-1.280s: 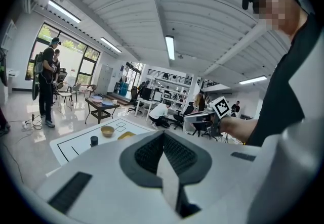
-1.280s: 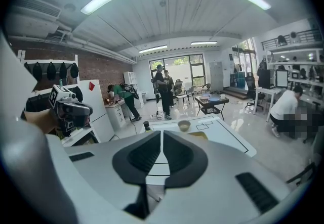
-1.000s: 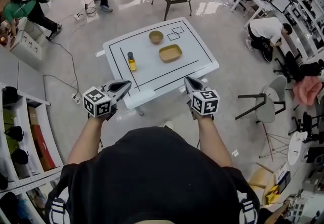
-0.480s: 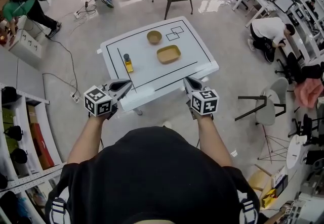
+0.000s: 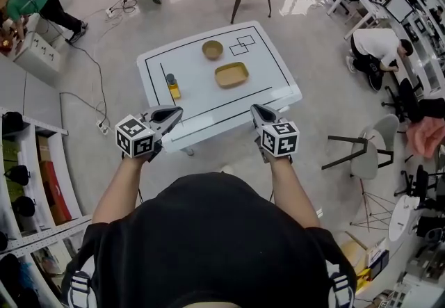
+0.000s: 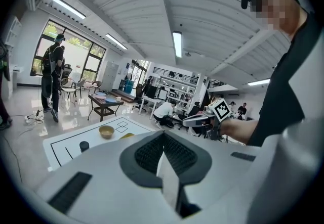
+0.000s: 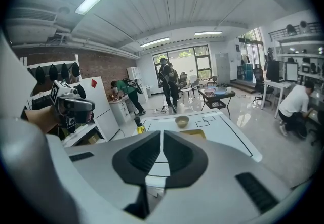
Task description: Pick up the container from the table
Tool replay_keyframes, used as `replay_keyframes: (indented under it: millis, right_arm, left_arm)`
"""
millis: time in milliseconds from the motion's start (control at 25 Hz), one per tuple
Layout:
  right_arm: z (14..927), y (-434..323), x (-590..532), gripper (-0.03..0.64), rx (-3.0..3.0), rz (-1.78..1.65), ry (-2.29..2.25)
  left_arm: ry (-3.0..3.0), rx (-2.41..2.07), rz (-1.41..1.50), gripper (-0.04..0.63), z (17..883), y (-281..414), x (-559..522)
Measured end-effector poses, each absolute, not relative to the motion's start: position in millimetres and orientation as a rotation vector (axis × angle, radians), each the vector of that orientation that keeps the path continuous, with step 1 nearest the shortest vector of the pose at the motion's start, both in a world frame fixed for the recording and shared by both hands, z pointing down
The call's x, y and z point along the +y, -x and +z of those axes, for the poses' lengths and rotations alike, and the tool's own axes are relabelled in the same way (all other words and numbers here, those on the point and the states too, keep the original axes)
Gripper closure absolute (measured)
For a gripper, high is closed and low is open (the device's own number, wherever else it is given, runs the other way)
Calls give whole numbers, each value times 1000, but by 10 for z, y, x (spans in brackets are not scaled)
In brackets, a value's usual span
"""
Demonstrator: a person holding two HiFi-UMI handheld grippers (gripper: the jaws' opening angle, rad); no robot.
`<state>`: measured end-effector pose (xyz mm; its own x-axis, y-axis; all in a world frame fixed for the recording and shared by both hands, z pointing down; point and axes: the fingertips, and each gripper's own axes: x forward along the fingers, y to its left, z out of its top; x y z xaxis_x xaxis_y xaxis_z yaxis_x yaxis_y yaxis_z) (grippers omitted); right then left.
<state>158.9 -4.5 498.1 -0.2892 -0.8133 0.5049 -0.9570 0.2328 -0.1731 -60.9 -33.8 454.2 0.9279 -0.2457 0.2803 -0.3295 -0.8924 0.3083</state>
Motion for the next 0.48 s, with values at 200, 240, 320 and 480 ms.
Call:
replay_keyframes:
  millis: [200,240,320,480]
  right_arm:
    - [5020,-1723,-98,598,-2217,666,-1623]
    - [5028,-1747,-105,598,-2221,667,-1618]
    - [5049,-1787,-119,598,-2228,668,-1608]
    - [5052,-1873,-149,598,-2247,668,-1582]
  left_arm:
    - [-2725,-454,335,589,4530,477,-384]
    - [-2725,-462,334,589,4528,448,-389]
    - [-2724,-473,333,589,4526,393,-392]
    - [-2721,-498,338,589,4499,297,-374]
